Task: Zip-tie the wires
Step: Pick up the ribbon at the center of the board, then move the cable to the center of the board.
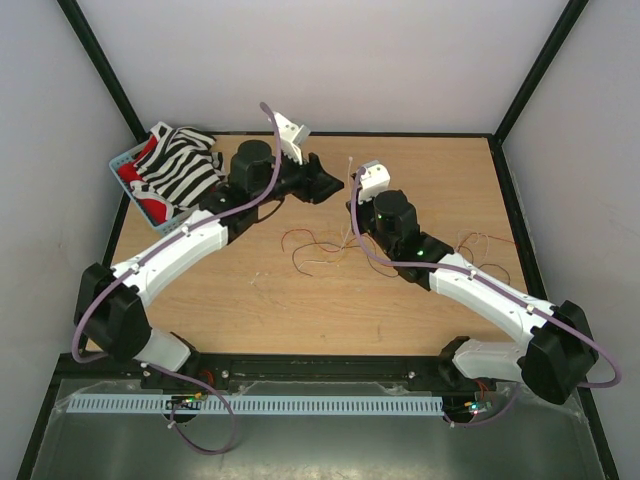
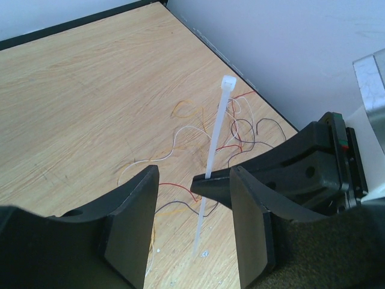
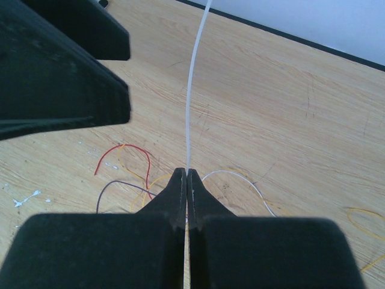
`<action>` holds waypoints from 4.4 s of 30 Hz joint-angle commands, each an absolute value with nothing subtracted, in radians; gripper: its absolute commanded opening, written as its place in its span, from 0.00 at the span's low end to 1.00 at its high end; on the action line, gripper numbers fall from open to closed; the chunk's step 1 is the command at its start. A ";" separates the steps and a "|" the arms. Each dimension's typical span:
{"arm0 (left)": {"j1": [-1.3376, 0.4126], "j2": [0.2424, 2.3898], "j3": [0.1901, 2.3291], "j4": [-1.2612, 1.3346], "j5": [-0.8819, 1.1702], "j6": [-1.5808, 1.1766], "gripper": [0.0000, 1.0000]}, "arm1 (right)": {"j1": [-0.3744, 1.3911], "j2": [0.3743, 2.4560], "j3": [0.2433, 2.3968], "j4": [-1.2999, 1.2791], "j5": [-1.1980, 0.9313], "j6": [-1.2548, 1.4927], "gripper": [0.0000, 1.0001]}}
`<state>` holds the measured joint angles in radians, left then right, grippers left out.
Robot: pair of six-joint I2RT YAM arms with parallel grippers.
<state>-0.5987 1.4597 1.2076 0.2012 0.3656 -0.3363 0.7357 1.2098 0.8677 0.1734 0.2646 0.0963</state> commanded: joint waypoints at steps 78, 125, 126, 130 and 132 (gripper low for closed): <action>-0.332 1.981 1.658 0.303 0.856 -0.362 0.00 | 0.621 0.963 0.691 0.019 0.100 0.175 0.77; -0.197 1.977 1.587 0.345 0.861 -0.402 0.00 | 0.755 1.851 0.999 0.220 -0.054 0.201 0.89; -0.197 1.976 1.585 0.345 0.861 -0.400 0.00 | 0.755 1.850 0.998 0.216 -0.059 0.203 0.87; -0.187 1.969 1.576 0.345 0.861 -0.404 0.00 | 0.757 1.838 0.984 0.212 -0.092 0.222 0.82; -0.183 1.965 1.570 0.345 0.861 -0.405 0.00 | 0.765 1.825 0.973 0.212 -0.113 0.236 0.82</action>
